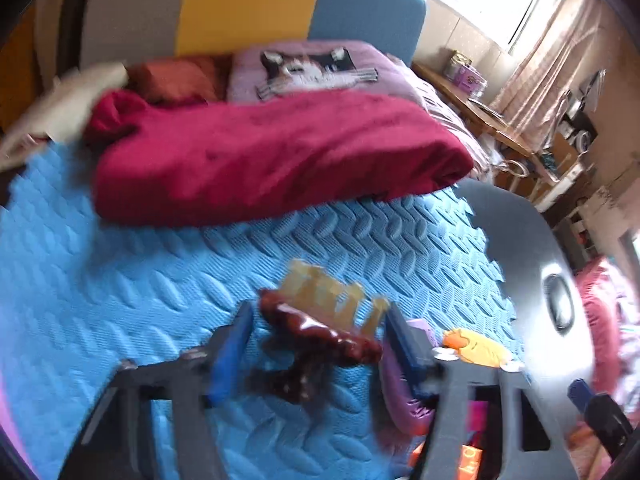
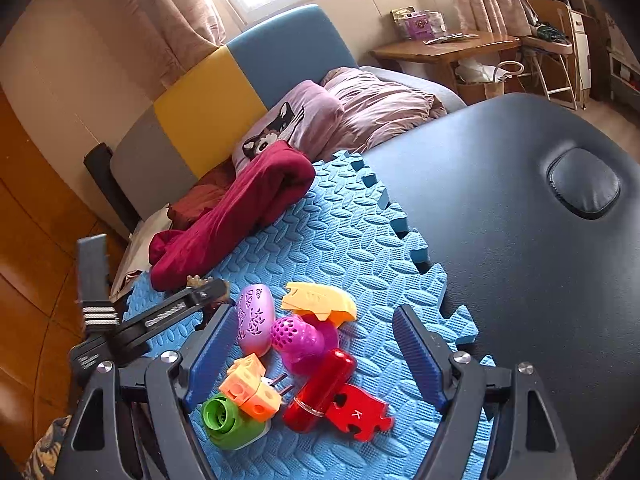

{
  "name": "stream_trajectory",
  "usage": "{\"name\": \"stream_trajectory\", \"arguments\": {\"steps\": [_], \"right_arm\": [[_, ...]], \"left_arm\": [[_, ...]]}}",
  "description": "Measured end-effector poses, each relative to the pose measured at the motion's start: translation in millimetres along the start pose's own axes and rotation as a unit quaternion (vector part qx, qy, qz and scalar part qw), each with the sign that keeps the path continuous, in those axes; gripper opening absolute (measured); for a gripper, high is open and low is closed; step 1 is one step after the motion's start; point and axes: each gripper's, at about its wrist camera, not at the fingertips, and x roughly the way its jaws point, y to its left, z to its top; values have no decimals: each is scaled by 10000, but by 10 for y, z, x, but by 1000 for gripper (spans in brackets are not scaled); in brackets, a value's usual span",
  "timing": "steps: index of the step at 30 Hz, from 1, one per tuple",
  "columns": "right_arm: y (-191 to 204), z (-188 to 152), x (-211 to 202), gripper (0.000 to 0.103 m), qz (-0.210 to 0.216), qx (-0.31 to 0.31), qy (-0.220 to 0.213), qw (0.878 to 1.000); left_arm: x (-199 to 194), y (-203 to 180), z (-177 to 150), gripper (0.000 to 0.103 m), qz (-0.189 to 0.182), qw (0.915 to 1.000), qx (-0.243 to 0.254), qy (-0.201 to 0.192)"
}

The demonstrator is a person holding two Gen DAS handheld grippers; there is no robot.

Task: Organize rigid objects
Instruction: 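Reach the left tool to the brown bristled brush and grasp it, then carry the brush toward the tray with left tool while right tool grasps green juicer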

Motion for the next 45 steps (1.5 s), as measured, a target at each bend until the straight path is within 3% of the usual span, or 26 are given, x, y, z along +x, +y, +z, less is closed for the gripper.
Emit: {"name": "stream_trajectory", "arguments": {"steps": [1,5,15,20,24,30,35,36,38,39,41,45], "right_arm": [[-6,1,2,81,-3,5,5,10000],[-62,17,-29,81,-29,136,-87,9999],[-154,20,19,81,28,345,29,9994],[-160,-4,118,81,263,405,327,9983],[-24,-62,182,81,552,148,599,9966],[336,-218,245,81,712,-726,902,9907],[570,-396,367,83,1278,-1126,1535,9734],[608,-414,373,84,1612,-1091,1658,9668],[644,-403,347,83,2689,-792,1862,9417],[643,-397,330,82,2806,-732,1822,9395],[619,-407,325,82,2409,-787,1694,9524],[507,-413,416,83,1907,-606,1762,9638]], "left_arm": [[-18,10,-21,52,-80,9999,-52,-71],[-173,10,-121,46,-40,9996,185,-194],[-705,319,-607,46,162,9996,146,-197],[-1026,331,-935,46,136,9993,201,-284],[-1248,331,-1212,46,99,9990,274,-336],[-1490,297,-1475,46,135,9980,441,-442],[-1693,286,-1565,46,20,9973,469,-564],[-1728,285,-1588,46,6,9972,473,-579],[-1777,292,-1624,46,-7,9970,473,-607],[-1800,296,-1643,46,-10,9970,466,-617],[-1836,312,-1674,46,-18,9970,453,-630],[-1893,363,-1729,46,10,9970,413,-653]]}}
